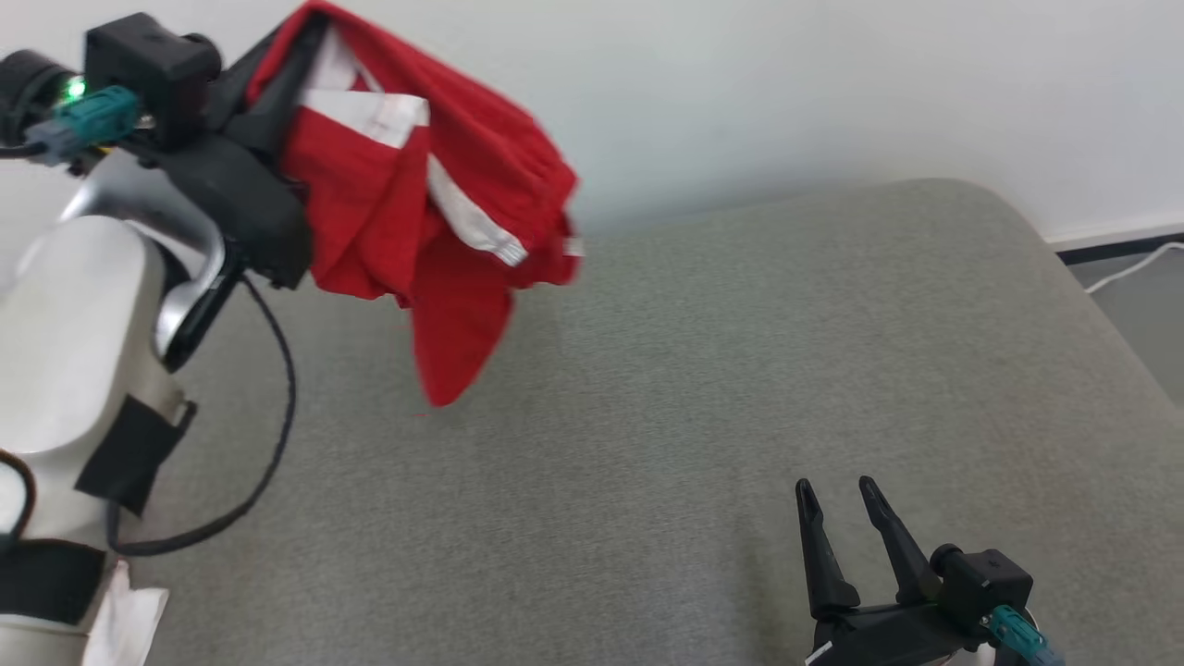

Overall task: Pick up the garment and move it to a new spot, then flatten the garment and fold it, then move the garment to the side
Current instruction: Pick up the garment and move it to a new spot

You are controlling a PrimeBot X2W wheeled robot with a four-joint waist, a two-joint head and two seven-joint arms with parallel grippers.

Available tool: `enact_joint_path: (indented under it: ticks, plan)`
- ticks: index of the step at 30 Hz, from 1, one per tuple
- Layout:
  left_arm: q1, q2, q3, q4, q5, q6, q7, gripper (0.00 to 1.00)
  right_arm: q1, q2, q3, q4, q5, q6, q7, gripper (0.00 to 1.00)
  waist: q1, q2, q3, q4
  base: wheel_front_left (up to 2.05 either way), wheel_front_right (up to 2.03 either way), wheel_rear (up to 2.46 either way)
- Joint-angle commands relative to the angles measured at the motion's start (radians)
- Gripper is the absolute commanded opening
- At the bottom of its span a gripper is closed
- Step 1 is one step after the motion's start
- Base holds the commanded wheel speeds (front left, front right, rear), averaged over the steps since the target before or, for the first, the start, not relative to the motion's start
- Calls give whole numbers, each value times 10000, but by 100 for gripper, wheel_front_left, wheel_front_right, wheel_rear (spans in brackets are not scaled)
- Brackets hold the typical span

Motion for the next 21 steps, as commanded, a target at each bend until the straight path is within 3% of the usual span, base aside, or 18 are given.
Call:
enact_joint_path:
  ticks: [1, 13, 17, 21]
  plan:
    - [-41, -154, -161, -452, -193, 8, 128, 0, 103, 28, -7, -18, 57, 8, -27, 100, 1, 1, -83, -450, 0, 0, 0]
    - [1334, -1464, -1324, -2183, -875, 160, 579, 0, -82, 69, -57, -28, 40, 8, -27, 100, 1, 1, 186, -1123, 0, 0, 0]
    - [1765, -1591, -1487, -2322, -991, 212, 572, 0, -127, 72, -90, -14, 52, 8, -28, 100, 1, 1, 283, -1133, 0, 0, 0]
    - [2619, -1351, -1564, -2037, -1198, 295, 485, 0, -171, 75, -104, 39, 58, 8, -27, 100, 1, 1, 330, -1088, 0, 0, 0]
